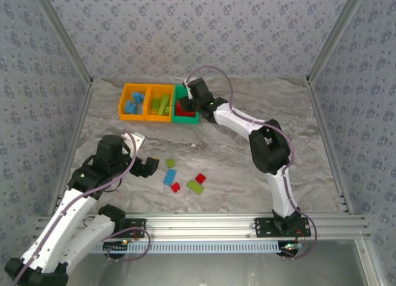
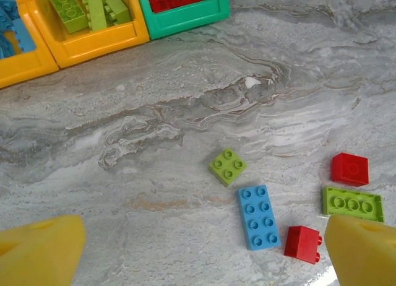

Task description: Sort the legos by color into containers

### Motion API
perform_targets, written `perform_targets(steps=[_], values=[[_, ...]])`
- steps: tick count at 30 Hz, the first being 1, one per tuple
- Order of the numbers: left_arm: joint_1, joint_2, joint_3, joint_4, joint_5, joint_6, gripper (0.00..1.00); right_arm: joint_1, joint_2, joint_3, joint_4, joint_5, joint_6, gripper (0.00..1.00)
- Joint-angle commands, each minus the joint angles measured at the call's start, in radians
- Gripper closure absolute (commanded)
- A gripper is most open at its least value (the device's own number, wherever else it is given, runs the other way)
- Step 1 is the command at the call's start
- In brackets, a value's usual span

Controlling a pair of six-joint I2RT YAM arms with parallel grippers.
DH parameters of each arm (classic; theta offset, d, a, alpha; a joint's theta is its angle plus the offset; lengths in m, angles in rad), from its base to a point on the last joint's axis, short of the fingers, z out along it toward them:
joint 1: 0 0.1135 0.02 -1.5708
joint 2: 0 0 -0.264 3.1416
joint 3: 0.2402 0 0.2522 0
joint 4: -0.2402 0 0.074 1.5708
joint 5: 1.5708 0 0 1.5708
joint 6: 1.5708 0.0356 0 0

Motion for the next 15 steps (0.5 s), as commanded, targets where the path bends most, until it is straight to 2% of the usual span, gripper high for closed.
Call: perform_targets(steps=[1, 4, 7, 11, 15], values=[[0.008, 0.018, -0.007, 0.059, -0.075, -0.09, 0.01, 0.022, -0.219, -0.101, -0.056, -0.094, -0.02, 0.37], [0.008, 0.082, 0.065, -0.004, -0.187, -0.253, 0.02, 0.048, -0.378, -0.213, -0.126, -0.189, -0.073, 0.27], [0.006, 0.169, 0.13, -0.086, -0.314, -0.476, 0.12, 0.096, -0.522, -0.314, -0.224, -0.226, -0.138, 0.17], [-0.015, 0.294, 0.154, -0.078, -0.288, -0.66, 0.21, 0.181, -0.665, -0.433, -0.342, -0.224, -0.175, 0.09], [-0.11, 0.411, 0.132, 0.012, -0.297, -0.766, 0.22, 0.236, -0.776, -0.572, -0.354, -0.205, -0.122, 0.04]])
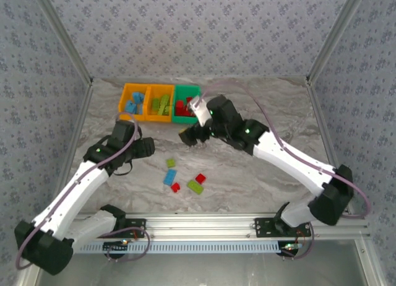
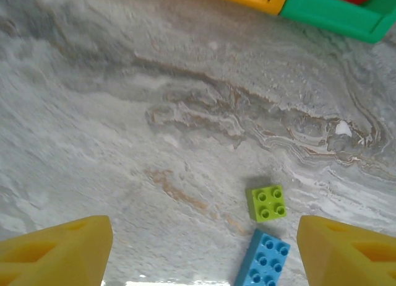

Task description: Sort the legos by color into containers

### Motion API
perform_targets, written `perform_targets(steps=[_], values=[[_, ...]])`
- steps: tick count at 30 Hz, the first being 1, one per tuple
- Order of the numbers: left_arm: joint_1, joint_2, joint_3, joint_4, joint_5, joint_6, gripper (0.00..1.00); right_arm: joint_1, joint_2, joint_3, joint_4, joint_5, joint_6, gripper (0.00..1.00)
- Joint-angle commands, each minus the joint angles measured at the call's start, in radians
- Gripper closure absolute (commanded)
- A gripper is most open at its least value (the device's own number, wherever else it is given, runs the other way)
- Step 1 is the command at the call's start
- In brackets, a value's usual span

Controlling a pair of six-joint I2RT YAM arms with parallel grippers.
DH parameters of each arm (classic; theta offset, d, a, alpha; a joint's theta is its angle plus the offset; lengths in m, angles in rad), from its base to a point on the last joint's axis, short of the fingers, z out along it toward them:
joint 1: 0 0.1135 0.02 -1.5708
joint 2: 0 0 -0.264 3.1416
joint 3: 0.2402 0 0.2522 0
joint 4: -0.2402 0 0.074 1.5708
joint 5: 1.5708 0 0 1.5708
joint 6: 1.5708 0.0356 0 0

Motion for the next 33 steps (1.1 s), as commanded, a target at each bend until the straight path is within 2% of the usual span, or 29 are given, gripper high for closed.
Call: perform_targets(steps=[1, 4, 8, 13, 17, 20, 25, 28, 33], values=[[-0.075, 0.086, -0.005, 0.072, -0.035, -0.187, 0.22, 0.02, -0.053, -0.119, -0.085, -0.014, 0.03, 0.03], [-0.136, 0.204, 0.003, 0.116, -0.046, -0.27, 0.23, 0.023, -0.123, -0.218, -0.032, -0.063, 0.081, 0.0], [-0.2, 0.357, 0.012, 0.181, -0.053, -0.298, 0.23, 0.018, -0.174, -0.316, 0.021, -0.082, 0.126, 0.0], [-0.22, 0.507, 0.022, 0.239, -0.021, -0.299, 0.26, 0.006, -0.185, -0.364, 0.025, -0.049, 0.166, 0.0], [-0.222, 0.593, 0.033, 0.262, -0.013, -0.284, 0.35, 0.0, -0.186, -0.376, 0.035, -0.042, 0.177, 0.0], [-0.222, 0.631, 0.035, 0.279, -0.002, -0.28, 0.47, -0.005, -0.185, -0.379, 0.05, -0.045, 0.181, 0.0], [-0.221, 0.619, 0.027, 0.289, 0.018, -0.277, 0.68, -0.01, -0.187, -0.374, 0.06, -0.073, 0.186, 0.0], [-0.219, 0.557, 0.042, 0.266, -0.011, -0.252, 0.7, -0.01, -0.19, -0.368, 0.062, -0.08, 0.193, 0.0], [-0.169, 0.434, 0.136, 0.221, -0.151, -0.115, 0.71, -0.011, -0.205, -0.367, 0.083, -0.077, 0.199, 0.0]])
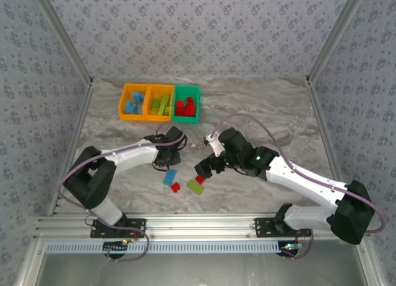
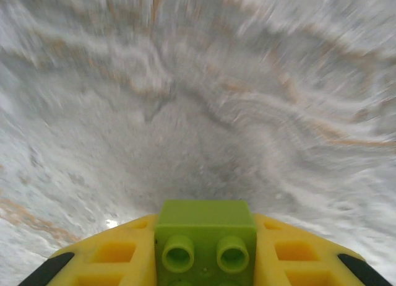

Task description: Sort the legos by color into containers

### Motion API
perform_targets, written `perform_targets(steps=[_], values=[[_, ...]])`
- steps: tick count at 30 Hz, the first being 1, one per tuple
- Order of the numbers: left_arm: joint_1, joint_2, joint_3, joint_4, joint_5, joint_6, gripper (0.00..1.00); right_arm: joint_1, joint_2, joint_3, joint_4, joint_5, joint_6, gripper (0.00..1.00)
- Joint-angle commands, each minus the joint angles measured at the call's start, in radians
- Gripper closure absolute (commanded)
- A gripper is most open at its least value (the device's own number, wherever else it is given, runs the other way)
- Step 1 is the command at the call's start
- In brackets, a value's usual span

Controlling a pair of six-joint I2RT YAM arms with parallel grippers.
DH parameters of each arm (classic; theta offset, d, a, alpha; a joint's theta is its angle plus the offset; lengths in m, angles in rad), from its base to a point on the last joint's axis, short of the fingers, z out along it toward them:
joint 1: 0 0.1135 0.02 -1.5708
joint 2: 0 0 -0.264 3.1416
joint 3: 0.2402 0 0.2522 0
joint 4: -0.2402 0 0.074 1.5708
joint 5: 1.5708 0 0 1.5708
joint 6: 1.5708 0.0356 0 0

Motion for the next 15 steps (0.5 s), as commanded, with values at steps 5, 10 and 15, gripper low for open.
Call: perform_targets(steps=[5, 10, 15], values=[[0.142, -0.058, 0.202, 0.081, -0.164, 0.254, 0.71, -0.012, -0.035, -0.004, 0.025, 0.014, 0.037, 0.0], [0.245, 0.129, 0.372, 0.222, -0.104, 0.41, 0.73, -0.022, -0.05, -0.008, 0.021, 0.023, 0.068, 0.0], [0.334, 0.378, 0.642, 0.194, -0.054, 0.427, 0.69, -0.027, -0.116, -0.03, 0.016, 0.02, 0.101, 0.0]])
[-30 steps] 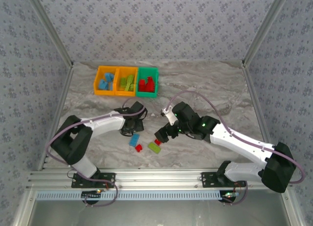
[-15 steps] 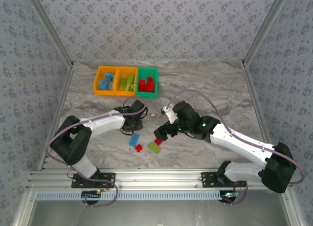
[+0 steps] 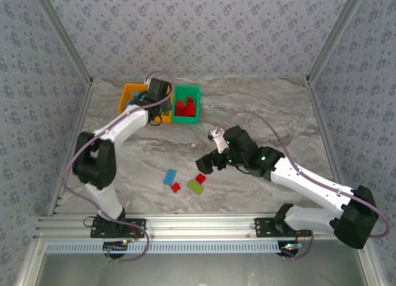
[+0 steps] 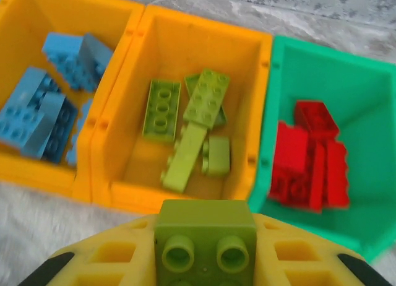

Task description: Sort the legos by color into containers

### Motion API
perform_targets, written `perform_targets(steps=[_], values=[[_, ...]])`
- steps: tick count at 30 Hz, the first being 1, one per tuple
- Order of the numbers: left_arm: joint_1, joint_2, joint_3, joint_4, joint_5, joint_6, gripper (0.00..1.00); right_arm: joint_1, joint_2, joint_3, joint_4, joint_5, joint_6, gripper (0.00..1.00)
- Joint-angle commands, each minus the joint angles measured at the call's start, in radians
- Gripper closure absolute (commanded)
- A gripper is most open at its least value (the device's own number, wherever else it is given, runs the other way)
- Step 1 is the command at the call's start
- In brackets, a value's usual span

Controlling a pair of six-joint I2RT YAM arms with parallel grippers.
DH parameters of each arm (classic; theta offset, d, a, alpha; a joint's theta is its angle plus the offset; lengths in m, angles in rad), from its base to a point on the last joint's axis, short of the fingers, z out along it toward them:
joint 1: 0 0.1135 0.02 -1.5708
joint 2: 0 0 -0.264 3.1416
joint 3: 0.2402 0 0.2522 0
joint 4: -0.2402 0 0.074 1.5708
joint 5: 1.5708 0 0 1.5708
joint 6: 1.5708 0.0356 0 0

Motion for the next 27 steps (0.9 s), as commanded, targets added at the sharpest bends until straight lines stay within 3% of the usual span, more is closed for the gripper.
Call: perform_targets(steps=[1, 7, 11, 13, 19, 23, 27], values=[[0.051, 0.126, 0.154, -0.004, 0.036, 0.061, 0.69, -0.009, -0.07, -0.033, -0.002, 0.01, 0.046, 0.0], [0.087, 0.281, 0.369, -0.093, 0.078, 0.077, 0.58, -0.027, -0.177, -0.102, 0.016, 0.016, 0.091, 0.0], [0.086, 0.243, 0.349, -0.096, 0.103, 0.067, 0.46, -0.045, -0.203, -0.11, 0.021, 0.051, 0.115, 0.0], [0.082, 0.2, 0.316, -0.106, 0.108, 0.067, 0.46, -0.05, -0.197, -0.111, 0.027, 0.058, 0.121, 0.0], [0.035, -0.161, -0.024, -0.03, 0.134, 0.043, 0.5, -0.046, -0.127, -0.12, 0.018, 0.08, 0.153, 0.0], [-0.103, -0.481, -0.289, -0.007, 0.091, 0.145, 0.51, -0.027, -0.051, -0.142, 0.059, 0.057, 0.219, 0.0], [-0.282, -0.71, -0.421, -0.111, 0.108, 0.284, 0.51, 0.01, 0.044, -0.148, 0.131, 0.026, 0.251, 0.0]])
